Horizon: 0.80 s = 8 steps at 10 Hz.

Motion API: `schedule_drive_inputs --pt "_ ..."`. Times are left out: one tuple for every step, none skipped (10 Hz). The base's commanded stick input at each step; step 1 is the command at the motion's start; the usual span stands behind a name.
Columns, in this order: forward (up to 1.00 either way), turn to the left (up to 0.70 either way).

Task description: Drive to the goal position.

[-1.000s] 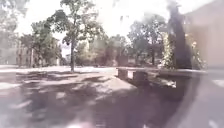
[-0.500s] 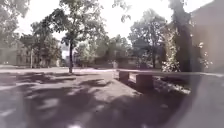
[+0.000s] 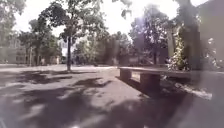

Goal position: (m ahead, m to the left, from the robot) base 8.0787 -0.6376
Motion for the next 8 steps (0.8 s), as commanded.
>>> schedule_drive_inputs --pt "0.85 0.12" --pt "0.85 0.00" --pt "0.85 0.00" --pt "0.85 0.00" --pt "0.85 0.00" --pt "0.85 0.00" --pt "0.85 0.00" --pt "0.85 0.00"
